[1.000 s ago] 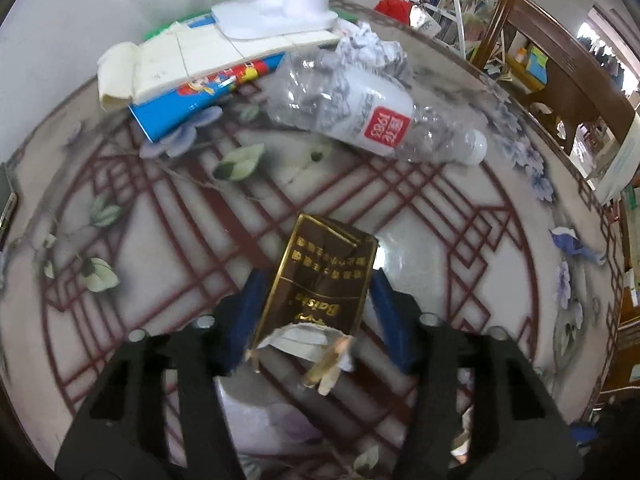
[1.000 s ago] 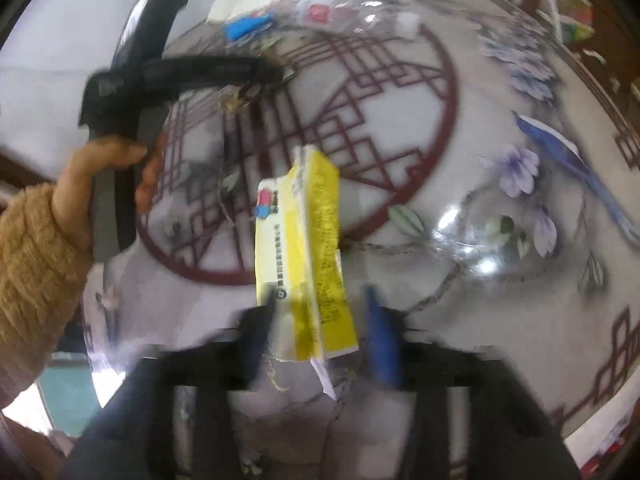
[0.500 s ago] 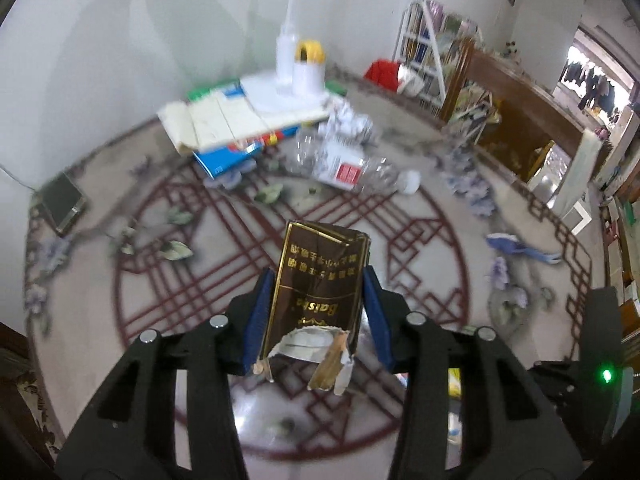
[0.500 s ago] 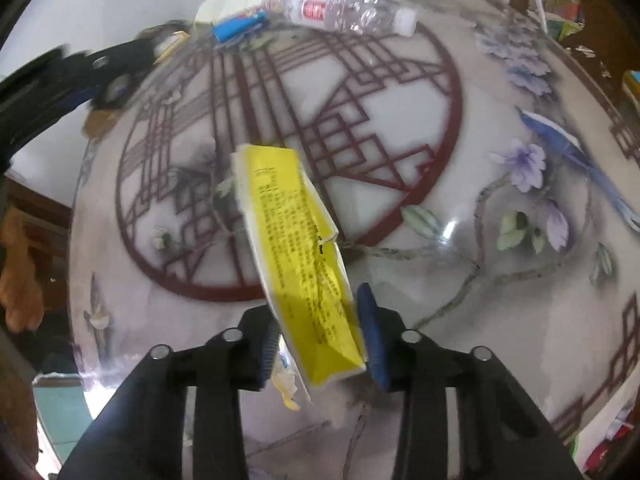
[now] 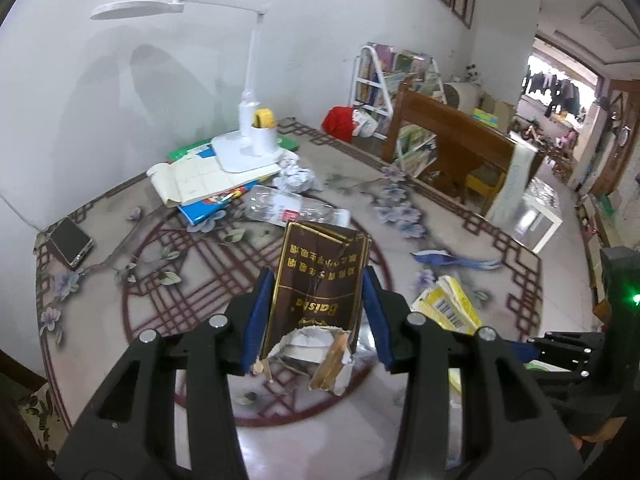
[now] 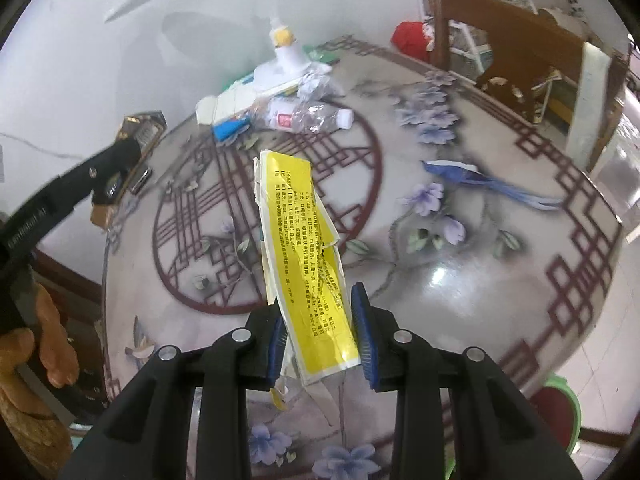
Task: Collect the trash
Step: 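Carry the gold-brown packet and yellow package over the bin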
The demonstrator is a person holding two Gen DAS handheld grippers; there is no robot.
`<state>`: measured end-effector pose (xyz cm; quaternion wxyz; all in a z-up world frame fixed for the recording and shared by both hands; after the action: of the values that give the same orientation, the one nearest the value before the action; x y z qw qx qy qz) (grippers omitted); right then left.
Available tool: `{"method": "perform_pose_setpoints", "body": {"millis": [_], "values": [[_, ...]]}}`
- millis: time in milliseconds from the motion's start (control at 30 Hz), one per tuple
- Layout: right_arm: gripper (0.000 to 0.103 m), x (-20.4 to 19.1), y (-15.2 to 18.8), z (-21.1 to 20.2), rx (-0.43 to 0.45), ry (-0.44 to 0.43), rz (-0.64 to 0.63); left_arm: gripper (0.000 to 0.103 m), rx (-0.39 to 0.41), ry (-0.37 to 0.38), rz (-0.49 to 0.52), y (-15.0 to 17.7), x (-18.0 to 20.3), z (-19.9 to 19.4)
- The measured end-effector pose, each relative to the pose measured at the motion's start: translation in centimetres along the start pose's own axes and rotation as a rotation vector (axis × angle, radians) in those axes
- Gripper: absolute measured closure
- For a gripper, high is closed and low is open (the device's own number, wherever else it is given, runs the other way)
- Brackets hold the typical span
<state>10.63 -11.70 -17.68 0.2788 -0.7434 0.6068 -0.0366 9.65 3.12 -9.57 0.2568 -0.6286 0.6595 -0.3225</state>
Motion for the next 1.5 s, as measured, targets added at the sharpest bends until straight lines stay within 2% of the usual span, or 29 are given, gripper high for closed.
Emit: {"method": "perform_pose_setpoints", "body": {"millis": [300, 467, 1067, 1233, 1367, 1500], "values": [[0.073, 1.6, 1.9, -6.0, 0.12, 0.019, 0.056, 0.06, -0.049, 0.07, 0.033, 2.3, 3.8, -1.2], [0.073, 3.3, 3.8, -8.6, 0.161, 0.034, 0.11, 0.06, -0.044, 0.118, 0.074, 2.9, 6.7, -2.4], [0.073, 9.8, 11.3, -15.3, 0.188, 0.162, 0.249, 0.059, -0.073, 0.274, 0.184, 6.1, 15.7, -4.2], [0.073, 11.2, 12.2, -17.4, 0.183, 0.176, 0.234, 0.059, -0.067, 0.289, 0.181, 6.6, 17.6, -5.0], [0.073, 12.7, 12.5, -19.6, 0.166, 0.203, 0.146, 0.059, -0.052, 0.273, 0.16, 6.7, 19.2, -5.6], [0.073, 15.7, 13.4, -21.5, 0.161, 0.221, 0.141, 0.059, -0.073, 0.26, 0.15, 7.2, 21.2, -5.7]]}}
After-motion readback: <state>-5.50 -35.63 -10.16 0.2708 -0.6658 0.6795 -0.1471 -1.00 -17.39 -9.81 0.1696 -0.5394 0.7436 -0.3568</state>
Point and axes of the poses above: each gripper's, at about its wrist camera, not at the fingertips, and z roughly the way its jaws point, x to its right, y to its underside, the point moved 4 cm from there along z, roughly the way its jaws point, and after that the axes turned 1 degree about z, right-handed, at the moved point
